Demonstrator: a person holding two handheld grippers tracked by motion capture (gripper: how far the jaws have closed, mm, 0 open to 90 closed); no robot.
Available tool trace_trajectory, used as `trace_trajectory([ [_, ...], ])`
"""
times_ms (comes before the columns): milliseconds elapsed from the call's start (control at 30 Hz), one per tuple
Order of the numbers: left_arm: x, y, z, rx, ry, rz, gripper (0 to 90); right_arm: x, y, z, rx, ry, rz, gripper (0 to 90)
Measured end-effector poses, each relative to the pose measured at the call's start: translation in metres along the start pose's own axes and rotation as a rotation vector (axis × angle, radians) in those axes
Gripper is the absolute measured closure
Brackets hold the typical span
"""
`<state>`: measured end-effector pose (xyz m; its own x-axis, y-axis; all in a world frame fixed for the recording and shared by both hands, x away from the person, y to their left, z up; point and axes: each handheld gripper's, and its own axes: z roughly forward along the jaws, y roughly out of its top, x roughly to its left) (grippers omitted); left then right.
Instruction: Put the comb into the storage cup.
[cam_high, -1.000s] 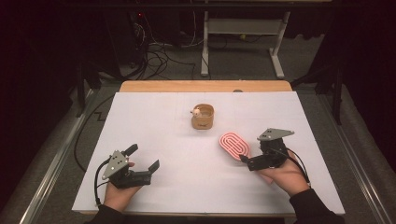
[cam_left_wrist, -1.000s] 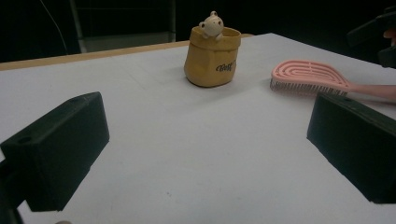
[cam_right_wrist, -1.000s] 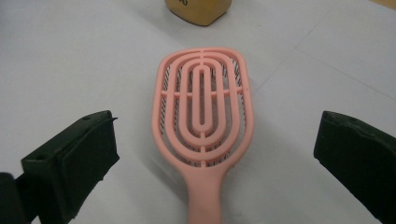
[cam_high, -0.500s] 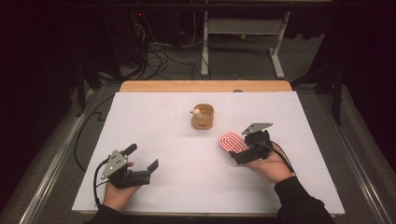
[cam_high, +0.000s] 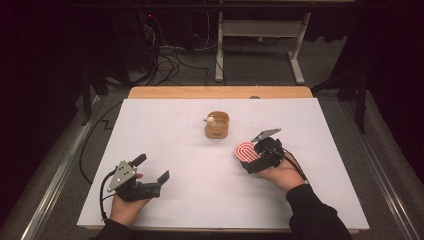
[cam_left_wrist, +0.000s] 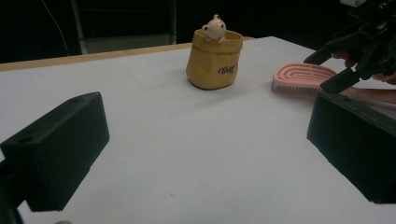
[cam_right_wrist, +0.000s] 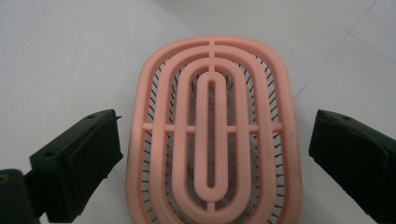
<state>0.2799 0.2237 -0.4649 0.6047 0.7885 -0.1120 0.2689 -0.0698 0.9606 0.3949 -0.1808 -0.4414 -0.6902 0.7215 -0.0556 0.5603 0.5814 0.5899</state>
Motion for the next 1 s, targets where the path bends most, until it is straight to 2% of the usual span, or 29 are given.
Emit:
trace_trajectory([
  [133,0.0001,0.0002,-0.0004,-0.003,-0.002,0.000,0.0,0.0031,0.0002,0.0030,0.036,0.000,0.010,5.9],
  [233,0.0002,0.0004,-0.0007,-0.004,-0.001,0.000,0.0,0.0036,-0.0007,0.0040,0.049,-0.003,0.000,7.0],
  [367,0.0000,0.0004,-0.0005,-0.004,-0.001,0.001,0.0,0.0048,-0.0007,0.0026,0.047,-0.014,-0.022,9.2],
  [533,0.0003,0.0005,-0.0009,-0.005,0.000,0.000,0.0,0.0072,0.0000,0.0024,0.040,-0.027,-0.012,11.8],
  [667,0.0004,0.0005,-0.0009,-0.005,0.001,0.000,0.0,0.0073,0.0006,0.0032,0.038,-0.024,-0.029,15.6],
  [1000,0.0016,0.0006,-0.0017,-0.009,0.003,-0.005,0.0,0.0070,-0.0002,0.0043,0.034,-0.035,-0.011,19.7],
])
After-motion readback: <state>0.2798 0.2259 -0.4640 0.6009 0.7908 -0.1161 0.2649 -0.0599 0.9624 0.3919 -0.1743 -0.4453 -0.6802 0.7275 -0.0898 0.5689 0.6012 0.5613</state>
